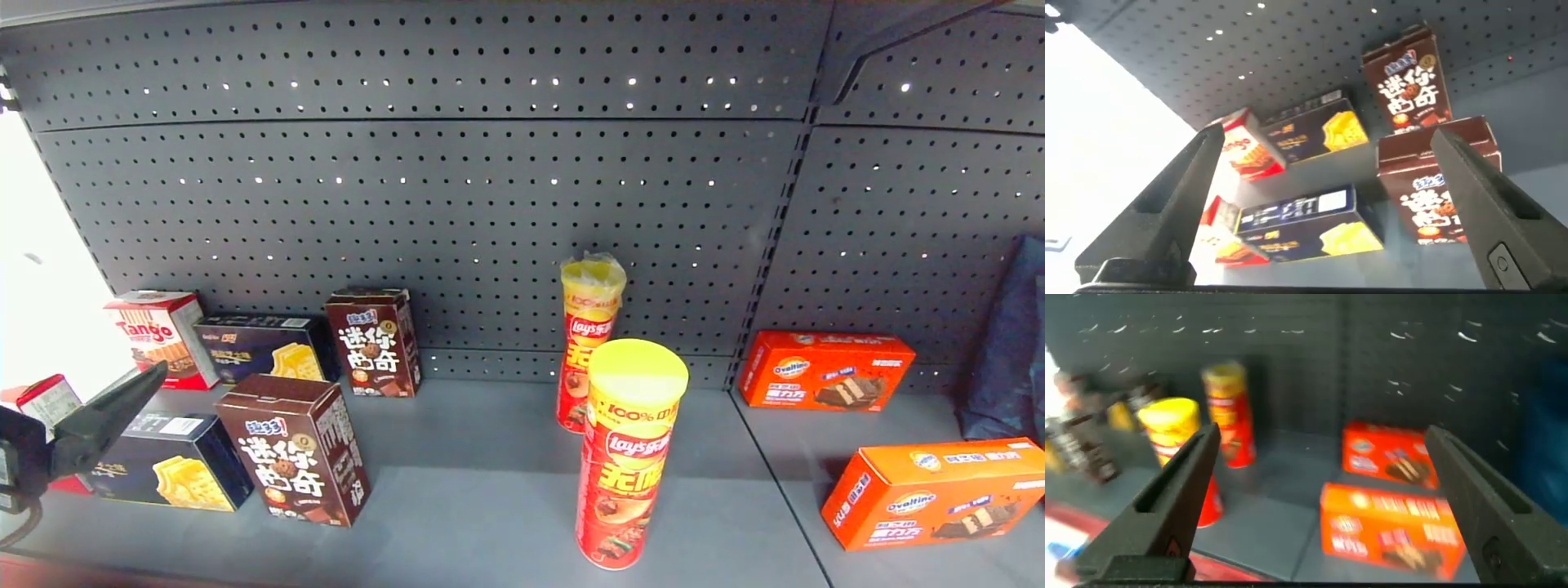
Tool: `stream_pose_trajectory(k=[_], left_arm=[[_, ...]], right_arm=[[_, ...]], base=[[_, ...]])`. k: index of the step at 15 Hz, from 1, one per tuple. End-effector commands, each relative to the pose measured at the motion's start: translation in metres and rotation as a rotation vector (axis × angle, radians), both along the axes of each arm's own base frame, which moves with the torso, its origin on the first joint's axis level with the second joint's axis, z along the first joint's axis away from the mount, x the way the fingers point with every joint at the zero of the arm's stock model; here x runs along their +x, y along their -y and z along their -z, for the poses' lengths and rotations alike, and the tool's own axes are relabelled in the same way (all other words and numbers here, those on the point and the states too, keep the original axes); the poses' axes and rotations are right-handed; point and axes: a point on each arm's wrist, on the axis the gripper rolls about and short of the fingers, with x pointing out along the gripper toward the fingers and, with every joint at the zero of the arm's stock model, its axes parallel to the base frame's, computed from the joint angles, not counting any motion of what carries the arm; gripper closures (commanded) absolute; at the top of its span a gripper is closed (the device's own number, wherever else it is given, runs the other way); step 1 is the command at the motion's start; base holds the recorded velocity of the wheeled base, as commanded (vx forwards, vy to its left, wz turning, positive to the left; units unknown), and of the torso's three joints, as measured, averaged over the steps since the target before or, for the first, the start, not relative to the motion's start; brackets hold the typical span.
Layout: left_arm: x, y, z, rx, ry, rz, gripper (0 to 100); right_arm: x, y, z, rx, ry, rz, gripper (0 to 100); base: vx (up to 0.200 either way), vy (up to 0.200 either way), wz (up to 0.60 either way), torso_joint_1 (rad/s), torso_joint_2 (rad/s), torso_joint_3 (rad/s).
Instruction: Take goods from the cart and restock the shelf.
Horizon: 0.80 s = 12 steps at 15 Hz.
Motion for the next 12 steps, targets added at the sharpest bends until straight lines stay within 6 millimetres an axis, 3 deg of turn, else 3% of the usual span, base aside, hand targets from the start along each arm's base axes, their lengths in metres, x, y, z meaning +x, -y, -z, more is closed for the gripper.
stream_pose_trajectory(k=[1,5,7,12], left_arm=[[-0.007,-0.004,0.003,-0.004,0.013,-0.009,0],[-0.01,-0.006,0.001,-0.011,0.03,-0.035,0],[-0.012,-0.006,0.003,-0.009,0.025,-0.033,0],[-0.012,-0.006,0.013,0.0,-0.002,-0.032,0]], right_arm=[[0.101,-0.033,0.005,-0.145,-0.331,-0.215,0],[0.134,-0.066,0.063,-0.244,-0.521,-0.273,0],[0.145,-0.073,0.082,-0.269,-0.582,-0.278,0],[0.161,-0.087,0.083,-0.295,-0.603,-0.295,0]], base=[[0.0,0.0,0.0,0.0,0.0,0.0],[0.0,0.0,0.0,0.0,0.0,0.0],[0.0,0.0,0.0,0.0,0.0,0.0],[0.0,0.0,0.0,0.0,0.0,0.0]])
